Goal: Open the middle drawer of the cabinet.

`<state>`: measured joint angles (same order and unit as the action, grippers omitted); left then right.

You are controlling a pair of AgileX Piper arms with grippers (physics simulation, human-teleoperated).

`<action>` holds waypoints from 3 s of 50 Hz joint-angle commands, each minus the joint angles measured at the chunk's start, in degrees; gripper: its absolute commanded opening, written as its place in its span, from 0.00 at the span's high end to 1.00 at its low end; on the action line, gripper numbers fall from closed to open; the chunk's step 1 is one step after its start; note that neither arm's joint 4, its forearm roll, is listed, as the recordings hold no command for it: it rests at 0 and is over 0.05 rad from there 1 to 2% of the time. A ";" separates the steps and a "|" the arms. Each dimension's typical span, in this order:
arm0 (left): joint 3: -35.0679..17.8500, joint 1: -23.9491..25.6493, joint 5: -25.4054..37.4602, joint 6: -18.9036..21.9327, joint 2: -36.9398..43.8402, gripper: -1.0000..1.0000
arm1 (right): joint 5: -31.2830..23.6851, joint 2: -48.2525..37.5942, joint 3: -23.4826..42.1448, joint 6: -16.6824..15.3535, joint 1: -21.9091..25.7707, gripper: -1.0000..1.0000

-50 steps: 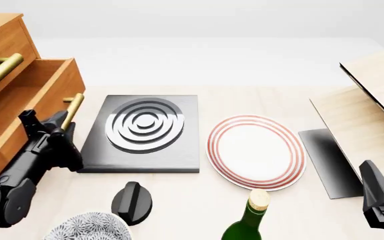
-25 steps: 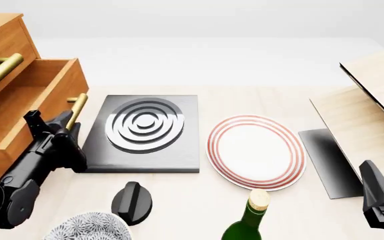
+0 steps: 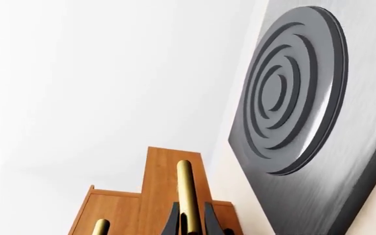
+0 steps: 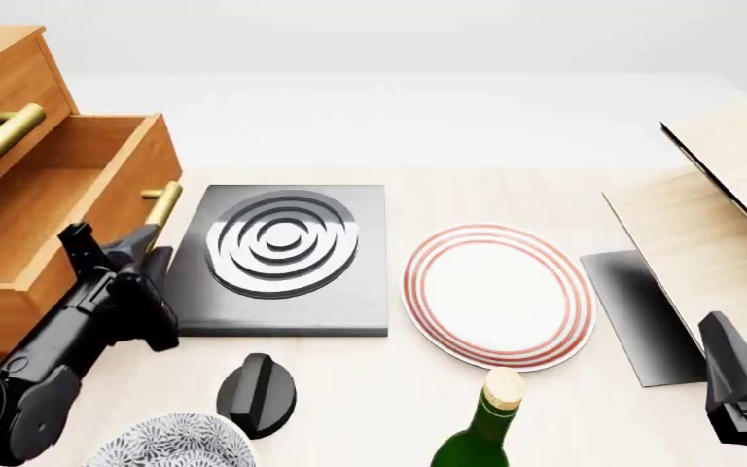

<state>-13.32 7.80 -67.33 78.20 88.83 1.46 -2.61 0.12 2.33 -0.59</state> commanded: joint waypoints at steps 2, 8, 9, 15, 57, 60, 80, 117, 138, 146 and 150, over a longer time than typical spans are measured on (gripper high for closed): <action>2.46 1.87 -2.57 0.44 -3.12 1.00 | 0.01 -0.02 0.00 -0.01 0.00 0.00; 4.71 1.17 -2.57 -0.39 -4.80 0.00 | 0.00 -0.02 0.00 0.01 -0.02 0.00; 5.87 1.19 -2.57 -0.49 -6.00 0.00 | 0.01 -0.01 0.00 -0.01 0.01 0.00; 13.29 1.26 -2.57 -0.77 -14.57 0.00 | 0.00 0.00 0.00 0.01 -0.01 0.00; -4.55 7.72 71.85 -21.88 -88.83 0.00 | -0.01 0.03 0.00 -0.02 0.01 0.00; -12.34 7.70 79.10 -26.46 -88.83 0.00 | -0.01 0.02 0.00 -0.02 0.00 0.00; -30.32 3.44 103.57 -52.91 -88.09 0.00 | 0.01 -0.01 0.00 -0.01 0.00 0.00; -37.31 1.93 100.50 -71.69 -60.04 0.00 | 0.01 -0.02 0.00 -0.01 0.01 0.00; -38.03 1.90 97.58 -79.29 -49.55 0.00 | 0.01 -0.02 0.00 0.02 0.00 0.00; -36.37 1.02 96.49 -80.91 -48.39 0.00 | 0.00 0.00 0.00 -0.01 0.01 0.00; -35.03 0.94 95.66 -81.92 -47.73 0.00 | 0.00 0.00 0.00 0.00 0.00 0.00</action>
<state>-50.09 9.13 29.73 -1.28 38.90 1.47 -2.61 0.12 2.33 -0.59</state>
